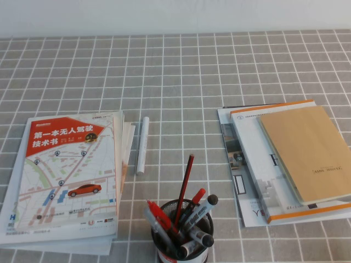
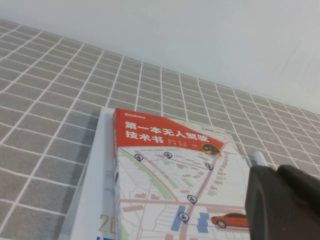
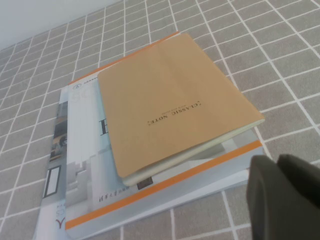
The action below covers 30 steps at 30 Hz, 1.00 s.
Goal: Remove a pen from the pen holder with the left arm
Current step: 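Take a marker out of the pen holder and lay it on the table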
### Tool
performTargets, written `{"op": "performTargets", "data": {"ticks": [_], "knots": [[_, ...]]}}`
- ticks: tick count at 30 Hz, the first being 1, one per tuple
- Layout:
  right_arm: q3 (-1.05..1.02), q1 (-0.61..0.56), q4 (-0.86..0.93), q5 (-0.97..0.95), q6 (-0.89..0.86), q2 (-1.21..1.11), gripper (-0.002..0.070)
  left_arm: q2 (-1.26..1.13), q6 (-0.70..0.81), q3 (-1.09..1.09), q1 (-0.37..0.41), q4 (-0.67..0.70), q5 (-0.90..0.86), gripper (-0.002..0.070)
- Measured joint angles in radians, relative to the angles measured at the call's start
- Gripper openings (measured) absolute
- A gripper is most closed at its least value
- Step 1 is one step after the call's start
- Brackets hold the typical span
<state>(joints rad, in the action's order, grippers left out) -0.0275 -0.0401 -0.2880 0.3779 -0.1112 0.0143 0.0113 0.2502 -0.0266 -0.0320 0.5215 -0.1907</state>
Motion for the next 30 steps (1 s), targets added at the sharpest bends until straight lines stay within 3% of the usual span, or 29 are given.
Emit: {"op": "performTargets", "data": {"ticks": [18,20,25,30], "knots": [[0.000,0.000,0.000,0.000,0.000,0.000,-0.0013,0.000,0.011,0.000,0.000,-0.050,0.023,-0.0002],[0.000,0.000,0.000,0.000,0.000,0.000,-0.0013,0.000,-0.004,0.000,0.000,0.008,0.039,-0.0002],[0.000,0.000,0.000,0.000,0.000,0.000,-0.0013,0.000,-0.115,0.000,0.000,0.303,0.137,-0.0002],[0.000,0.000,0.000,0.000,0.000,0.000,-0.0013,0.000,-0.123,0.000,0.000,0.395,0.271,-0.0002]]}}
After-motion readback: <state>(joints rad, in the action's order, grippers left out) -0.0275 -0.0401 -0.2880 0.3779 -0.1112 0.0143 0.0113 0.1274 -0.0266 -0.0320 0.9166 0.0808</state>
